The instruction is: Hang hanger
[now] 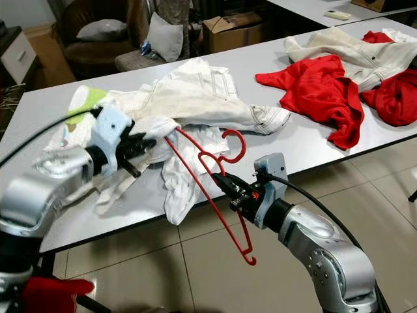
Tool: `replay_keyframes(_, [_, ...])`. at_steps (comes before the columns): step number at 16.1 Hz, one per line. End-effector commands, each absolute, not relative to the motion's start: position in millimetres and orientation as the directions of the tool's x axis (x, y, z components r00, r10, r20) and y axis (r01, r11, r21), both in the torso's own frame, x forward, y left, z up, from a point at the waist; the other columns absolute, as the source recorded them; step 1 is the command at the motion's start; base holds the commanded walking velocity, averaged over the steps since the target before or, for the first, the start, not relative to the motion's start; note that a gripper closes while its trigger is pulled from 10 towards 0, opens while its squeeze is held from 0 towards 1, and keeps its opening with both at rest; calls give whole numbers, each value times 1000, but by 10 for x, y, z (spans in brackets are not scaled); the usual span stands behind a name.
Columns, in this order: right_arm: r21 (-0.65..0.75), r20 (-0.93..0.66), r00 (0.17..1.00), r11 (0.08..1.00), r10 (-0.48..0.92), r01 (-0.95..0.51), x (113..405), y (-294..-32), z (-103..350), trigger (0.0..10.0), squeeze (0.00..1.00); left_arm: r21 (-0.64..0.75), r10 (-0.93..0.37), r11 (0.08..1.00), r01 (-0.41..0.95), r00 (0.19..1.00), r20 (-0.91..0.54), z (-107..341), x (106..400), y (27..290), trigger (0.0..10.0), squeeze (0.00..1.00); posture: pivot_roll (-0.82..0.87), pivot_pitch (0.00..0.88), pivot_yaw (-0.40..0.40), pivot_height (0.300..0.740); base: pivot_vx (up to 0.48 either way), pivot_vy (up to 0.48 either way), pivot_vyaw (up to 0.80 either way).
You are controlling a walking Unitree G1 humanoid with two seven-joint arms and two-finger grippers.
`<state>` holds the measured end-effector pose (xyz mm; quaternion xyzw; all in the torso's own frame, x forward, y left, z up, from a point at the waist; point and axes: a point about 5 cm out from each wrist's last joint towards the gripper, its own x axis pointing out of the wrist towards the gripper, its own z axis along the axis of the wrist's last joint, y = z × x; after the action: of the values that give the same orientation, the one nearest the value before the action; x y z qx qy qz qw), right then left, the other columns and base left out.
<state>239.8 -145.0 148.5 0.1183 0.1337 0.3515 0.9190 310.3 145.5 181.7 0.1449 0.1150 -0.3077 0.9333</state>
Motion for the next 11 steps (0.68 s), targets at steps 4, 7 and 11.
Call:
replay_keyframes(4, [334,-104,708,695,698,-637,2435,-1361,1589,10000,0,252,-509,740,624,764,-395,1530,2969,1485,10000,1000,-133,0,122,740,0,0,0])
replay_keyframes(7, [341,-90,705,687,704,-642,2443,-1350,1615,10000,0,270,-454,767,582,790,-412,1419,2985,1508,10000,1000,-132,0,116,740,0,0,0])
replay_keyframes(11, [341,-82,703,682,707,-647,2448,-1353,1641,10000,0,201,-373,872,447,872,-317,1372,3111,1466,10000,1000,-137,0,118,740,0,0,0])
